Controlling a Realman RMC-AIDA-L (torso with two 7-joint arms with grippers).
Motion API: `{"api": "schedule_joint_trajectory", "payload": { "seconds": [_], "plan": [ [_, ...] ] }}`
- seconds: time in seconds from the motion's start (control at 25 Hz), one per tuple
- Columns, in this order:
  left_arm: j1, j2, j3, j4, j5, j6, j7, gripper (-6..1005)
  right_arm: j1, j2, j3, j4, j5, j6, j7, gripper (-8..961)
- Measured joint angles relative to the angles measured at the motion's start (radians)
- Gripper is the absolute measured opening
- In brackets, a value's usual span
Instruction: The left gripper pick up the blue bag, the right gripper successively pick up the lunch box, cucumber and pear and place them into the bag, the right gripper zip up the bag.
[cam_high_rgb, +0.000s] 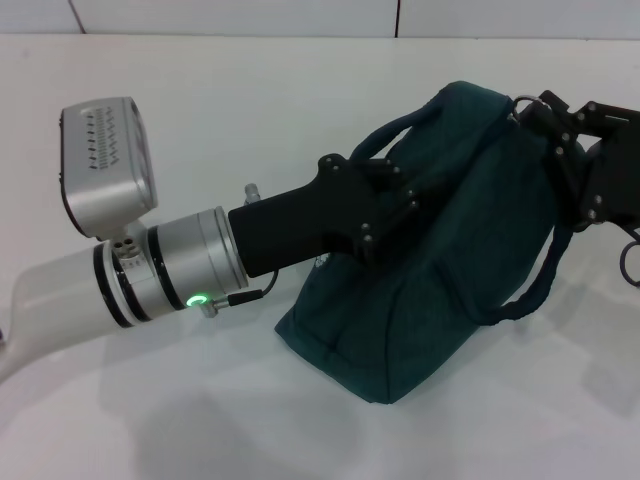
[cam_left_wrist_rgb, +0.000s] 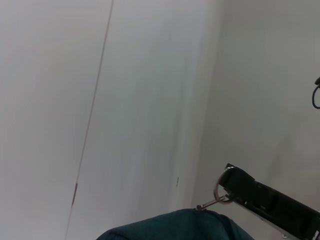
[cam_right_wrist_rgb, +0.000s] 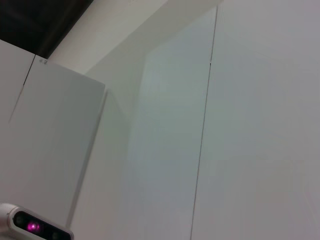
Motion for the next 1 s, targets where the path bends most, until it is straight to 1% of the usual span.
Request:
{"api": "schedule_joint_trajectory", "payload": {
  "seconds": [0.08, 0.28, 0.52, 0.64, 0.8, 1.0],
  "plan": [
    [0.0, 0.0, 0.0, 0.001, 0.002, 0.0, 0.009, 208, 0.0, 0.0, 0.0, 0.0, 0.0, 0.0, 0.0, 15],
    [0.014, -0.002, -0.002, 0.002, 0.0, 0.002, 0.047, 46, -0.001, 0.0, 0.002, 0.007, 0.0, -0.005, 0.007, 15],
    [0.053, -0.002, 0.004, 0.0, 0.007, 0.006, 0.156, 39, -0.014, 0.0, 0.006, 0.018, 0.038, 0.002, 0.077, 15],
    [0.06, -0.001, 0.001, -0.004, 0.031, 0.007, 0.17, 39, -0.024, 0.0, 0.006, 0.026, 0.054, 0.003, 0.091, 15],
    [0.086, 0.001, -0.003, -0.001, 0.043, 0.008, 0.21, 39, -0.041, 0.0, 0.007, 0.028, 0.074, 0.004, 0.092, 15],
    [0.098, 0.013, -0.003, 0.001, 0.046, 0.022, 0.218, 39, -0.058, 0.0, 0.007, 0.045, 0.099, 0.005, 0.092, 15]
  ]
}}
